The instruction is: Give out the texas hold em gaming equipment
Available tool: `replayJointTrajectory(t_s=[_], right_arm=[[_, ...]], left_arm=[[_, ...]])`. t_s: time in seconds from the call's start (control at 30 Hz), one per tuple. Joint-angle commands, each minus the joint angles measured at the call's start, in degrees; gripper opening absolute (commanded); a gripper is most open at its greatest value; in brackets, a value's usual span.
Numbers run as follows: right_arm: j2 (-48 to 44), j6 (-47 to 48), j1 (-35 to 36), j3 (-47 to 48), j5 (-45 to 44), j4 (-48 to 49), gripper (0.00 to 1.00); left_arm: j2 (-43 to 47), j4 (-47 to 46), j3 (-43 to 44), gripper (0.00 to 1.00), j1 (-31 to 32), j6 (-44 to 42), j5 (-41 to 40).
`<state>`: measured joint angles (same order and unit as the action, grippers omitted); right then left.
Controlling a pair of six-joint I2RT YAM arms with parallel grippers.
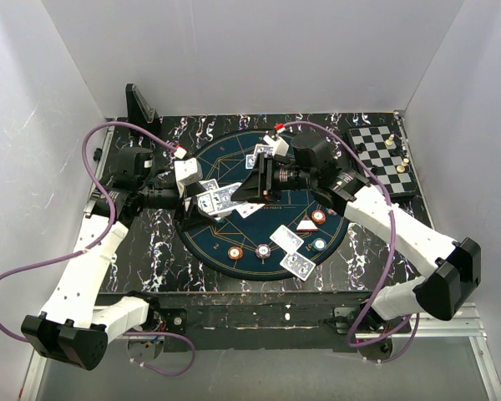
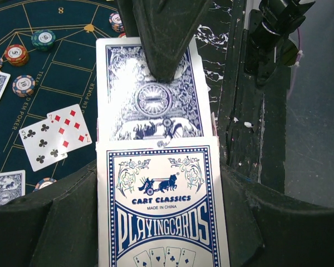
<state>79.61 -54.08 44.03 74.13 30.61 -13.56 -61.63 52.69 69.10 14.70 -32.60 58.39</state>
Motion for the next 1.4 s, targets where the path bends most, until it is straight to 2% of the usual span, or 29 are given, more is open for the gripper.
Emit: replayJointTrajectory(t_s=[0.0,0.2,0.33,0.57,0.87,1.07,1.17,1.23,1.37], right_arm=[[-3.23,0.47,-0.88,-0.21,-0.82,-0.85,0.39],[-4.82,0.30,-1.23,0.58,-1.17,-2.08,0.20],[-6.05,0.91,-1.58,0.93,-1.87,-4.01,0.14],[-8.68,4.60,-4.56,3.30,-4.15,-10.25,0.11],[-9.13,6.18,-7.38,6.64,-2.57,-12.89,0.08],[-9.65,9.95,-11.33,11.11,-3.01,-18.33,0.08],[-9.04,13.99,-13.61,15.51,-6.69,-23.51,0.08],[-7.90,16.90,-13.88,19.11,-12.39,-27.29,0.08],[-3.51,20.50,-13.97,21.32,-16.70,-30.73,0.08]], left_arm=[[0.80,-0.74,2.00,0.43,-0.11,-0.18,2.52],[0.72,-0.83,1.65,0.42,-0.20,-0.45,2.34],[1.07,-0.74,1.56,0.42,-0.20,-0.36,2.25],[0.98,-0.83,1.56,0.42,-0.20,-0.27,2.25],[0.98,-0.74,1.83,0.42,-0.11,-0.18,2.17],[1.07,-0.57,1.48,0.42,-0.20,-0.27,2.17],[1.16,-0.48,1.48,0.42,-0.11,-0.36,2.17],[1.24,-0.39,1.48,0.42,-0.20,-0.27,2.25],[1.86,-0.04,1.30,0.42,-0.11,-0.27,2.17]])
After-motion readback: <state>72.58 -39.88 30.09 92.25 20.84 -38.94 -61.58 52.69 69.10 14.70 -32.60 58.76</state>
